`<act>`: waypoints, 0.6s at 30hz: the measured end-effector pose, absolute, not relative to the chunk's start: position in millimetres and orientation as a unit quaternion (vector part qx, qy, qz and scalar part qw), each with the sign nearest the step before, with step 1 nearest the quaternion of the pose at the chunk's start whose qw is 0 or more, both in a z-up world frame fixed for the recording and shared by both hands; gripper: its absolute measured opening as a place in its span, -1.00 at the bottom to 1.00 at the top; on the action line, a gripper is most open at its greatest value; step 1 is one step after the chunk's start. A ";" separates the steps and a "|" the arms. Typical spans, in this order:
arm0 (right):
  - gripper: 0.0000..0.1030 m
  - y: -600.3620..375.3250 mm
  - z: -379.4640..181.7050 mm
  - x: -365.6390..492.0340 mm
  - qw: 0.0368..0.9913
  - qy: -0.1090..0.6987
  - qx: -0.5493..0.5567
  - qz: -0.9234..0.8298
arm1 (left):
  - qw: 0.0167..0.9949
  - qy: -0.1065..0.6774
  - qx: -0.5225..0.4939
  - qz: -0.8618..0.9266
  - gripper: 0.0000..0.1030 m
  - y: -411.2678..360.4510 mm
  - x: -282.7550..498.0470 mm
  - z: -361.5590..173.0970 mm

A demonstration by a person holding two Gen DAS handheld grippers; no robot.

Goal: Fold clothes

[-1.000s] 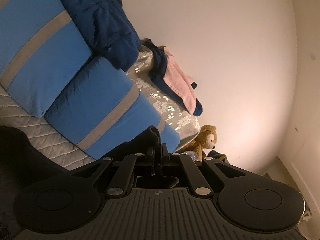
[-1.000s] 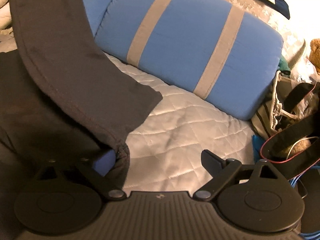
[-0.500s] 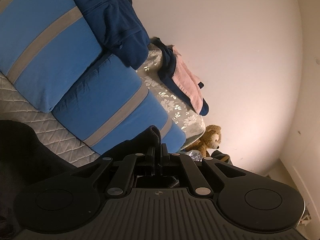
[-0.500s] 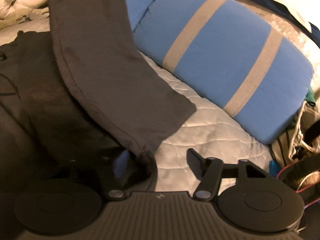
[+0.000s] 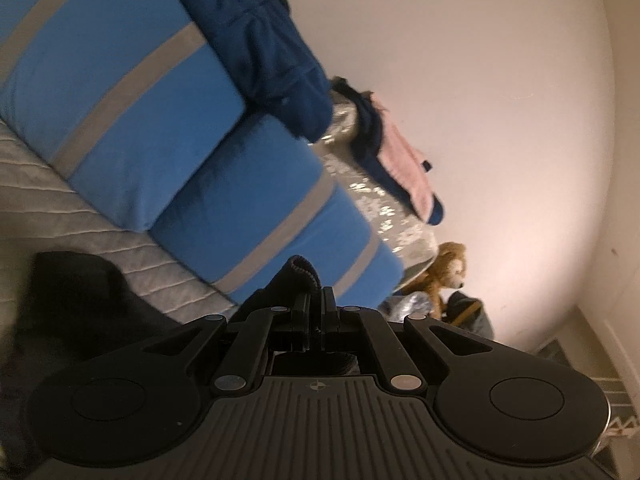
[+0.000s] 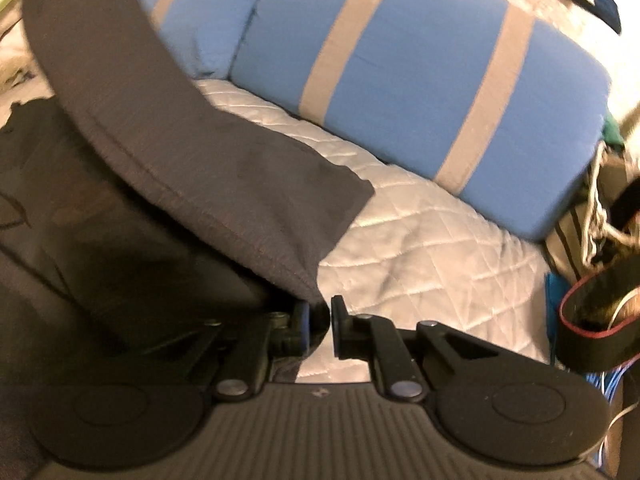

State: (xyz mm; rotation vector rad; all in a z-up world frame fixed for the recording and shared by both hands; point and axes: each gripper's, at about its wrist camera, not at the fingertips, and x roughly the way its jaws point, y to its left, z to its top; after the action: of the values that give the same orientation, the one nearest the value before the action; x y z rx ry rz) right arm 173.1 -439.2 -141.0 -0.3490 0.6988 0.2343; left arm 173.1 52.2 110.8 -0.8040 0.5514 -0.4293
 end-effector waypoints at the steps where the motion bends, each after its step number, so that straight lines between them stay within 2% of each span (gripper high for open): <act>1: -0.78 -443.3 -141.3 174.2 0.920 0.344 -0.154 0.111 | 0.862 0.268 -0.380 -0.201 -0.92 56.1 171.4 106.3; 6: -0.77 -460.6 -146.1 179.0 0.924 0.359 -0.083 0.100 | 0.865 0.300 -0.358 -0.180 -0.92 73.9 163.1 81.2; 14: -0.76 -459.4 -150.1 180.7 0.924 0.364 -0.072 0.090 | 0.874 0.355 -0.295 -0.151 -0.91 95.5 148.3 33.5; 18: -0.60 -460.2 -150.6 181.6 0.924 0.365 -0.071 0.086 | 0.880 0.378 -0.259 -0.128 -0.91 106.5 140.6 8.2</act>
State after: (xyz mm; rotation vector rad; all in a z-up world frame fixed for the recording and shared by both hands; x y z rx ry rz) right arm 181.6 -460.2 -150.6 -0.1459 0.7490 0.1767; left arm 140.6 106.5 8.2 -0.5400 0.7868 -0.2671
